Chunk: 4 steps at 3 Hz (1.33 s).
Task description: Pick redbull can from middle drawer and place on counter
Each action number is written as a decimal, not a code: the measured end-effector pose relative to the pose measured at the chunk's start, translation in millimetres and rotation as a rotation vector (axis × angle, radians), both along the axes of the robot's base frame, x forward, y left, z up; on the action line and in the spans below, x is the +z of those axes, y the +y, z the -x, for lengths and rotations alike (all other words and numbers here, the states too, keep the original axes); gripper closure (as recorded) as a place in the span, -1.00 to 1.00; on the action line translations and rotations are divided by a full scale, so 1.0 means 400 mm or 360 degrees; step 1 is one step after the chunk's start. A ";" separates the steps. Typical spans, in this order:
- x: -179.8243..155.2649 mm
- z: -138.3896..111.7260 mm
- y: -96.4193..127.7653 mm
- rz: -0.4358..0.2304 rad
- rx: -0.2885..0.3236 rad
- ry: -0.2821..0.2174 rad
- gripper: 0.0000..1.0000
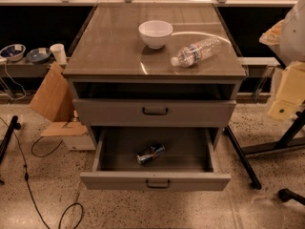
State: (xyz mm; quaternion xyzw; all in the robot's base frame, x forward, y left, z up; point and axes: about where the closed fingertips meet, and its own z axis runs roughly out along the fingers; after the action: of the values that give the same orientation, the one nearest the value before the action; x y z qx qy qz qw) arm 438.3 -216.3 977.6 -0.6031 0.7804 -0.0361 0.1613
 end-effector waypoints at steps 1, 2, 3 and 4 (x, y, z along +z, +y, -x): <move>0.000 0.000 0.000 0.0000 0.0001 0.0000 -1.00; 0.003 -0.002 0.024 0.0001 0.0057 -0.0025 -1.00; -0.004 -0.004 0.079 0.0031 0.0208 -0.0044 -1.00; -0.032 -0.011 0.145 0.0086 0.0430 -0.0053 -1.00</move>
Offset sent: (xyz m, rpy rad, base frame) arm 0.0018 0.0207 -0.0031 -0.0022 -0.0130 0.0822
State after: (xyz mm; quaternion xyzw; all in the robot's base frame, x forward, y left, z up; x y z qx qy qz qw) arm 442.6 -158.2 964.7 -0.7061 0.6880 -0.0452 0.1612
